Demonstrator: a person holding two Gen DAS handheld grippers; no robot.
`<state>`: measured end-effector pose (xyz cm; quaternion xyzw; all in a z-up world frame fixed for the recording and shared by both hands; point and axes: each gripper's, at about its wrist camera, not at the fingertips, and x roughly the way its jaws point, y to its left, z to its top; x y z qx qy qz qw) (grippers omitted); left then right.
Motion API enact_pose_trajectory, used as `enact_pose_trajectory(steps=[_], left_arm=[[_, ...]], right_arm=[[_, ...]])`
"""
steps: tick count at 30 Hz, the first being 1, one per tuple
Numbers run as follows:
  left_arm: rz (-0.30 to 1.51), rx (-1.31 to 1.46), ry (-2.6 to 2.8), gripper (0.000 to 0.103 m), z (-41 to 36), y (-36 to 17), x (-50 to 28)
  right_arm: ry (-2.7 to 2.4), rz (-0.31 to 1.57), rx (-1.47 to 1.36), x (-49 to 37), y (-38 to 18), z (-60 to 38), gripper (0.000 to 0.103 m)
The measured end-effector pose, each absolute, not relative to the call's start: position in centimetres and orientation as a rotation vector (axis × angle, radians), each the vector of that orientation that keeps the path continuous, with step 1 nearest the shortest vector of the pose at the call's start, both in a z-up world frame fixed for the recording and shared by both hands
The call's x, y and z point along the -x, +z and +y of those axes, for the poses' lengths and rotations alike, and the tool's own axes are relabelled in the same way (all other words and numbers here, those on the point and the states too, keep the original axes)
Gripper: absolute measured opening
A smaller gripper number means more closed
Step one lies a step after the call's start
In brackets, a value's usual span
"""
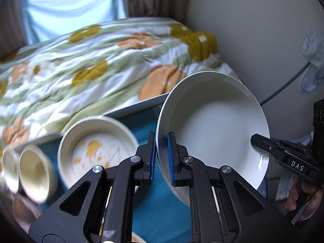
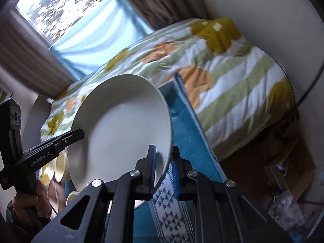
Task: Organize plates and bowls
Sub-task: 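Lift the white plate and carry it over the yellow plate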
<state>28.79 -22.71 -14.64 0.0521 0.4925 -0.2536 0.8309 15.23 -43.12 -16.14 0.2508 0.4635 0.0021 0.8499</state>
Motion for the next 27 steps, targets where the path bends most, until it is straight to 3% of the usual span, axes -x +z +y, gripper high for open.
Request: enact_pose_trajectory(steps=[13, 27], left_arm=[[1.017, 0.063, -0.247, 0.009, -11.4, -13.1, -16.6], [1.190, 0.181, -0.186, 0.009, 0.7, -22.5, -12.2]], right_arm=[[0.310, 1.011, -0.337, -11.2, -13.9, -35.1, 0.014], [0.363, 1.161, -0.295, -9.3, -20.8, -23.6, 0.013]])
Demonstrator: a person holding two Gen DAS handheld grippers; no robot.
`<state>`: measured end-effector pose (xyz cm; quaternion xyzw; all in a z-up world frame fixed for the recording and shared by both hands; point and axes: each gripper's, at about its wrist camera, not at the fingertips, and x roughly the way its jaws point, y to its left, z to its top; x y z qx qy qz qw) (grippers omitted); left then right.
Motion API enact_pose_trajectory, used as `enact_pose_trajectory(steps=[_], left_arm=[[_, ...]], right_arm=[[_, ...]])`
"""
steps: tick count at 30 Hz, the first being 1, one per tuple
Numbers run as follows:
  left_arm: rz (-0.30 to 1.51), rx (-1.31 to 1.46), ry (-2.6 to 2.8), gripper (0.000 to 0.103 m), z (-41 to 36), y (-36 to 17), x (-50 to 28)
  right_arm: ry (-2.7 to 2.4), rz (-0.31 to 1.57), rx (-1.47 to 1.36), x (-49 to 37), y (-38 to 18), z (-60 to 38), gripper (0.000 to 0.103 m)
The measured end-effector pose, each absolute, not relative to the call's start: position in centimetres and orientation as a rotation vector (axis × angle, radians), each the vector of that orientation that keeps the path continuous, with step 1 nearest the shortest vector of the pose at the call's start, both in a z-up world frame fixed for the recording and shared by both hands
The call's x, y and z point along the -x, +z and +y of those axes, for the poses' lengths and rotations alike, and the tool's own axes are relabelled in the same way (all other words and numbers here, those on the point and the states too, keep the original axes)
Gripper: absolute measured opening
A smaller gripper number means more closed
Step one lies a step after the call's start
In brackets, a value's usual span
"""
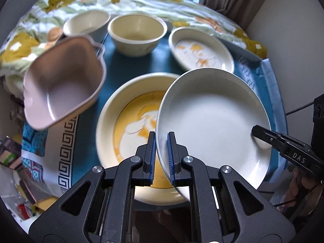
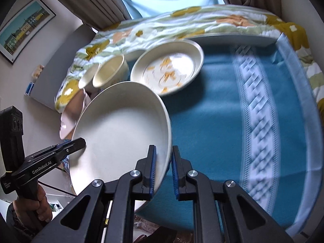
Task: Organize plates and bowls
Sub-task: 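Lift the white plate and carry it over the yellow plate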
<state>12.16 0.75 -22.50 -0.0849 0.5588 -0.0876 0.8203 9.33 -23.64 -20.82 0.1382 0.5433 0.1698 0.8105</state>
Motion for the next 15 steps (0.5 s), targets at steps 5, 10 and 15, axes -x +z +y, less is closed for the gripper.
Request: enact_pose_trajectory(steps=[5, 10, 15], left_arm=[[1.221, 0.191, -0.218, 0.010, 2.3, -24.7, -12.7], [1.225, 0.173, -0.241, 0.010, 3.0, -25.7, -13.5], [1.225, 0.130, -0.244, 0.011, 2.9, -26.0, -13.8]], right_arm=[[0.322, 1.161, -0.269, -9.5, -21.9, -21.6, 0.013], [0.286, 1.151, -0.236, -9.6, -22.2, -20.5, 0.013], [0.262, 1.142, -0.207, -9.4, -22.3, -19.6, 0.013]])
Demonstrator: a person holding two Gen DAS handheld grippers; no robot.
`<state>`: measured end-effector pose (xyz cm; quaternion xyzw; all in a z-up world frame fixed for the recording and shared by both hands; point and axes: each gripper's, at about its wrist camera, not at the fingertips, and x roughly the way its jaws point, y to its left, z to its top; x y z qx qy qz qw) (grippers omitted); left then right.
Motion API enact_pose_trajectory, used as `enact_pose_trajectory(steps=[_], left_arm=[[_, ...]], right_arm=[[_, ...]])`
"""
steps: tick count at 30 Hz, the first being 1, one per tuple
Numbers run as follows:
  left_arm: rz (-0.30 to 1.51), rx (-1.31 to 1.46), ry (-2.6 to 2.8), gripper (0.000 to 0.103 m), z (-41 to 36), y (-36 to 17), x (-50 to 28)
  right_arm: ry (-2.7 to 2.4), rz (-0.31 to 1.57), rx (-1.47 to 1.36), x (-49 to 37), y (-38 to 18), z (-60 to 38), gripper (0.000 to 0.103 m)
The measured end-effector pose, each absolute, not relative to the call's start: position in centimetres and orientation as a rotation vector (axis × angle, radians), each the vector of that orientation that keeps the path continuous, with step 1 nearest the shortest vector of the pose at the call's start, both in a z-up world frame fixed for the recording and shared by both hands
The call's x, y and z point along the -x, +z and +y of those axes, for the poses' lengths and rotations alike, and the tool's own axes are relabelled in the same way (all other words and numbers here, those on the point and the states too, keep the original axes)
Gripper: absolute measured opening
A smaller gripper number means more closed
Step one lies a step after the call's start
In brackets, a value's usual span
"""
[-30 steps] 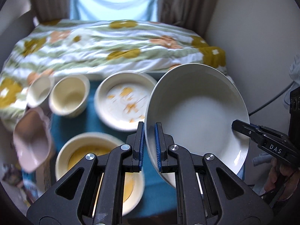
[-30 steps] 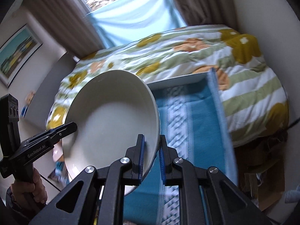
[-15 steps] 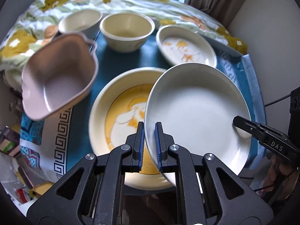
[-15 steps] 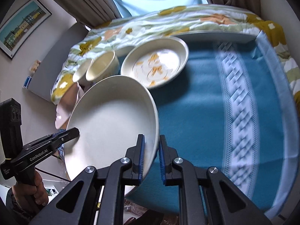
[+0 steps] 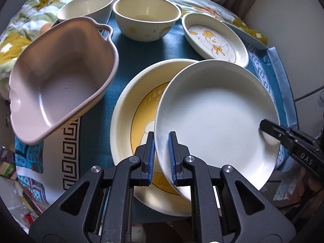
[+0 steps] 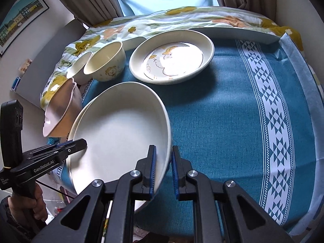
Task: Organize plates and bowls
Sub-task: 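Lift the white plate and carry it over the yellow plate, then lower the white plate onto the yellow plate and open the grippers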
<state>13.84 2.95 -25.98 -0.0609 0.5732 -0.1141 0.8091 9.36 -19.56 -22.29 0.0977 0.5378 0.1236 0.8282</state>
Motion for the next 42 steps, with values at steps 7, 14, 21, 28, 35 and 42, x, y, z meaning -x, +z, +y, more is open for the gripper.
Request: enact_pose_trajectory(steps=[7, 14, 21, 28, 35, 42], left_arm=[[1.233, 0.059, -0.236, 0.011, 2.4, -26.5, -14.0], [1.188, -0.068, -0.206, 0.011, 1.3, -26.0, -13.8], [1.138, -0.173, -0.172, 0.011, 0.9, -25.2, -13.5], [1.127, -0.191, -0.145, 0.011, 1.5, -25.0, -13.2], [1.113, -0.204, -0.122, 0.011, 2.2, -24.8, -13.2], [1.116, -0.189, -0.127, 0.011, 2.3, -24.8, -13.2]], right_arm=[[0.240, 1.133, -0.159, -9.5, -22.1, -18.7, 0.013], [0.218, 1.139, -0.123, -9.6, -22.3, -17.9, 0.013], [0.204, 1.143, -0.052, -9.4, -22.5, -16.8, 0.013], [0.210, 1.146, -0.026, -9.2, -22.7, -16.0, 0.013], [0.217, 1.139, -0.011, -9.1, -22.7, -15.1, 0.013], [0.214, 1.139, -0.023, -9.0, -22.5, -15.0, 0.013]])
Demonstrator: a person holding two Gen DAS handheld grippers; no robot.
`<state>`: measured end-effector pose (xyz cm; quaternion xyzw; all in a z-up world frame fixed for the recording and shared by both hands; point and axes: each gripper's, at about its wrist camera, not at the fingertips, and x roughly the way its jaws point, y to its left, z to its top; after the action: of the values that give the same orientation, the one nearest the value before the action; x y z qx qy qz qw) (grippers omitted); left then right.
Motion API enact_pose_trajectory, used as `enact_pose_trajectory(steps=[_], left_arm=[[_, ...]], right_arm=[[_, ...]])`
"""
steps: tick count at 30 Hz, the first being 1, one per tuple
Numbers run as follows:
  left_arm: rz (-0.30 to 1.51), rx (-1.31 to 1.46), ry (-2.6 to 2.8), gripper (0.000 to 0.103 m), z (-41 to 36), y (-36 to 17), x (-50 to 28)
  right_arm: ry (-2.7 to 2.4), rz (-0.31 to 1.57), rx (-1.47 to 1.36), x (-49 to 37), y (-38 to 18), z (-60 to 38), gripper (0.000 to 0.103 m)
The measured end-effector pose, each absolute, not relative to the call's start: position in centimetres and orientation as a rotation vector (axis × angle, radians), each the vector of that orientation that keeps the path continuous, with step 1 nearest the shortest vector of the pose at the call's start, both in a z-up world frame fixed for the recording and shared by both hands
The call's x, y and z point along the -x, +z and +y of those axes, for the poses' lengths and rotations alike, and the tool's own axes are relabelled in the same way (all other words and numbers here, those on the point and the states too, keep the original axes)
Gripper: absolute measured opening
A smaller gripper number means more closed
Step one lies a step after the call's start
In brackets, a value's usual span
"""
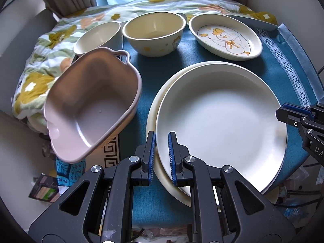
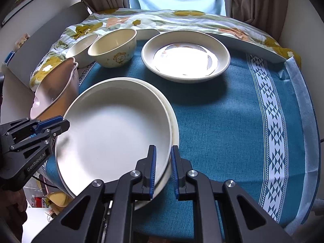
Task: Organize plates and bowls
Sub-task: 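Lower the white plate onto the yellow plate and open the grippers, then reach to the duck-print 'I'm can fly' plate and grip its rim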
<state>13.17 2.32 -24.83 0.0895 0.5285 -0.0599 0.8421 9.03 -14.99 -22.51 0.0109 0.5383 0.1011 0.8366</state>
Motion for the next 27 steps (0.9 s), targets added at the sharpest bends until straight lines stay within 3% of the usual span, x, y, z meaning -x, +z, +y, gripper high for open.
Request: enact_pose_trajectory(steps=[11, 13, 14, 15, 16, 17, 18, 19, 27], left_arm=[[1.052, -0.131, -0.167, 0.013, 1.5, -19.7, -12.8], [1.030, -0.129, -0.176, 0.033, 1.3, -18.2, -12.9], [1.020, -0.127, -0.176, 0.071, 1.2, -17.7, -12.9], [0.994, -0.122, -0.178, 0.101, 1.1, -16.9, -12.9], [0.939, -0.108, -0.189, 0.103, 1.1, -15.6, -12.7], [0.922, -0.101, -0.199, 0.103, 1.0, -15.0, -12.7], [0.916, -0.091, -0.223, 0.103, 0.8, -14.4, -12.9], [0.917, -0.086, -0.232, 0.103, 0.6, -14.1, -13.2], [0.923, -0.008, -0.272, 0.103, -1.9, -12.8, -16.3]], right_arm=[[0.266, 1.095, -0.133, -9.4, -19.7, -16.2, 0.013], [0.271, 1.075, -0.147, -9.4, -18.5, -16.6, 0.013], [0.270, 1.065, -0.147, -9.4, -17.9, -16.8, 0.013], [0.263, 1.055, -0.148, -9.4, -17.4, -17.0, 0.020], [0.254, 1.047, -0.150, -9.4, -16.8, -17.3, 0.028], [0.242, 1.034, -0.158, -9.5, -16.0, -17.7, 0.059], [0.241, 1.023, -0.167, -9.5, -15.6, -18.1, 0.098], [0.241, 0.998, -0.181, -9.5, -14.9, -18.8, 0.103], [0.177, 0.971, -0.174, -12.5, -12.3, -24.0, 0.103]])
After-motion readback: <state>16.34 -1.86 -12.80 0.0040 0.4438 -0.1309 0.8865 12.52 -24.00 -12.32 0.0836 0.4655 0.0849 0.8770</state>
